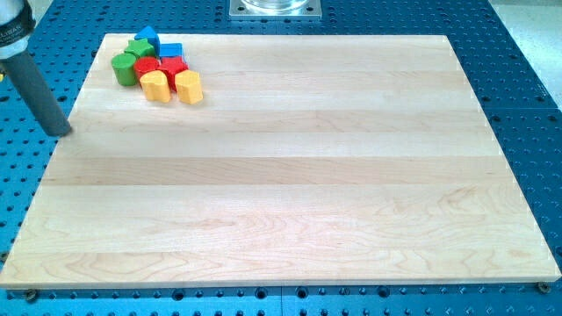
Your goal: Push the red star towards the bottom right of the red circle
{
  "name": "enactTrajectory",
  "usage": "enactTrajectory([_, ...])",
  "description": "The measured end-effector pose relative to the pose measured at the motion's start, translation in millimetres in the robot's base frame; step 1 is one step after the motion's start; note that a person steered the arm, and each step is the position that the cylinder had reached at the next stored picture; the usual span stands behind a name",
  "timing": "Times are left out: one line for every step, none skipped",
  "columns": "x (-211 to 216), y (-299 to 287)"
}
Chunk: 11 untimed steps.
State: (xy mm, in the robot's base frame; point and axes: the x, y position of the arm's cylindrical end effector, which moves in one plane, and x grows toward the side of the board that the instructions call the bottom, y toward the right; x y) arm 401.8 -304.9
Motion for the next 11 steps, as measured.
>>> enactTrajectory([-45.6, 5.9])
enactTrajectory([-92.4, 10.8])
enactTrajectory([-94.6, 48.1])
enactTrajectory([-95.3, 90.9])
enactTrajectory([-97.6, 106.7])
enactTrajectory([-116.8, 118.5])
enactTrajectory([-119.9, 159.9])
enactTrajectory([-106.2, 226.0])
enactTrajectory([-86.1, 282.8])
enactTrajectory([-83.2, 264.5])
enactTrajectory([-65.8, 315.2])
